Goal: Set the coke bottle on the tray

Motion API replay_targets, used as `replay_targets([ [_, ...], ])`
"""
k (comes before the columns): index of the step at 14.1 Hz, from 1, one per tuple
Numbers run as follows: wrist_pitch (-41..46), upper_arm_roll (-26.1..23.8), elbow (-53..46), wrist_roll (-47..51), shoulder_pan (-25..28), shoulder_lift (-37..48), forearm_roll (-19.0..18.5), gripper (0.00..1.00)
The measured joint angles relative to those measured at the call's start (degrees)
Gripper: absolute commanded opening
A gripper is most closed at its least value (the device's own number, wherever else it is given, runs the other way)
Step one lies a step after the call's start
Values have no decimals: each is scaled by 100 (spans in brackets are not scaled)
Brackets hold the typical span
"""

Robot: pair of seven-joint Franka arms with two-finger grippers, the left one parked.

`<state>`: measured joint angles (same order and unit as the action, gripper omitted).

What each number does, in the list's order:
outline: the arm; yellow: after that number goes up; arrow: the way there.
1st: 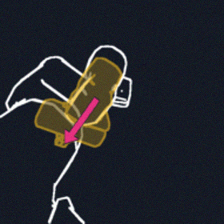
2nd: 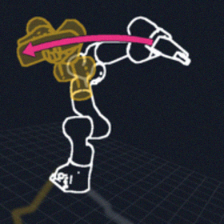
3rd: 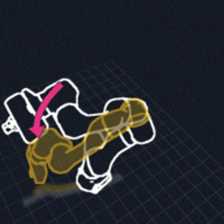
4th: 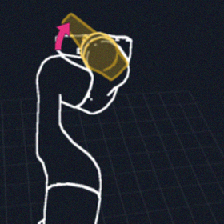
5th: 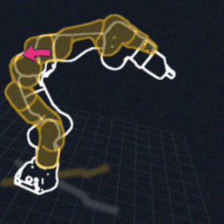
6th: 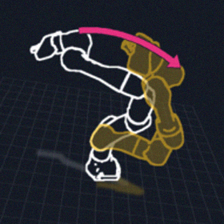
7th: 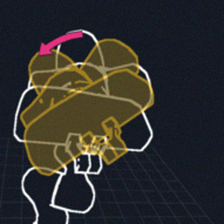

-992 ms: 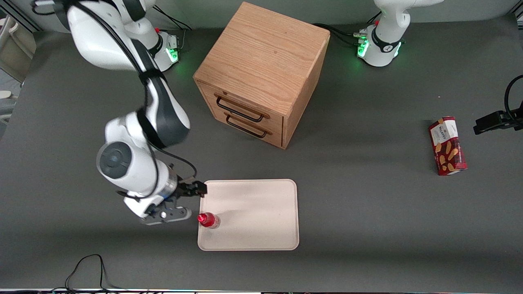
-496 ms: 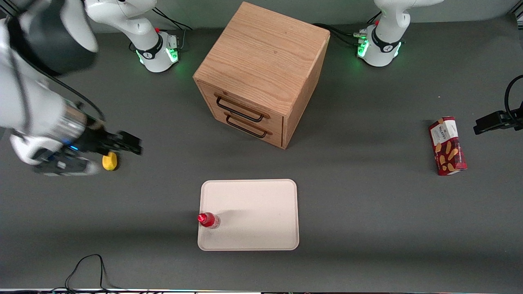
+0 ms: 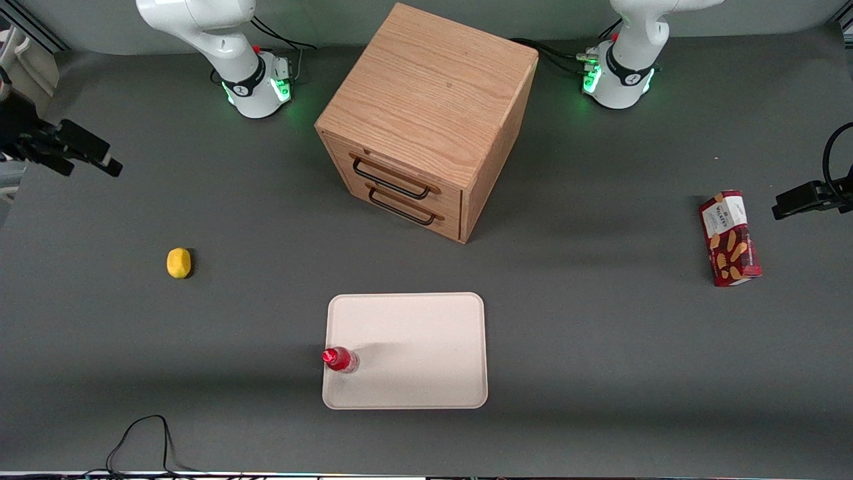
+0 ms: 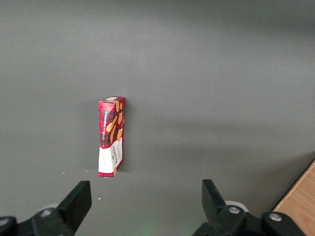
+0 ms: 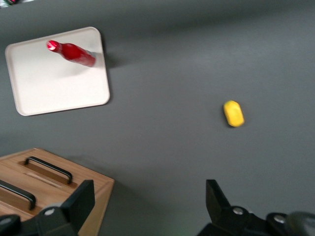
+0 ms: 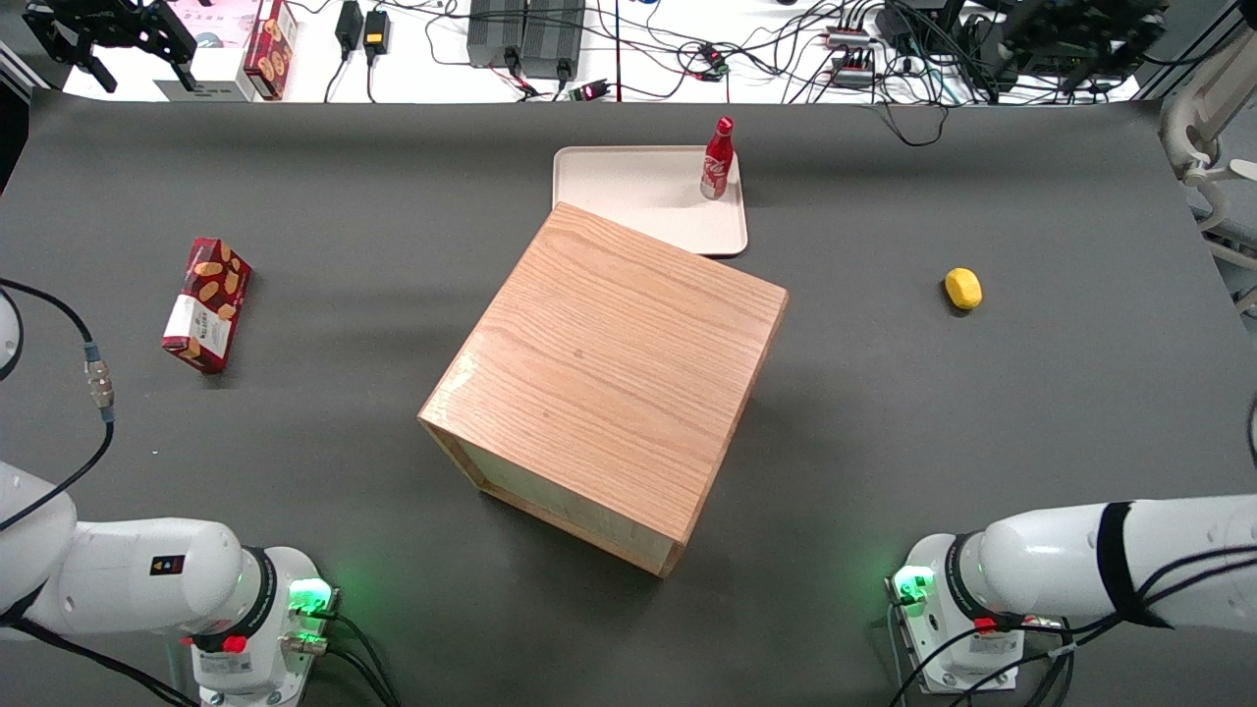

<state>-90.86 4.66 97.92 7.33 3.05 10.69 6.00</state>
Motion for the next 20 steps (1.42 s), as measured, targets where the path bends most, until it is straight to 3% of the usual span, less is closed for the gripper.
replay_targets([
  [5,-280,-25,347,-364,-12,224,-492,100],
  [20,-575,-93,145,-881,-340,-222,-524,100],
])
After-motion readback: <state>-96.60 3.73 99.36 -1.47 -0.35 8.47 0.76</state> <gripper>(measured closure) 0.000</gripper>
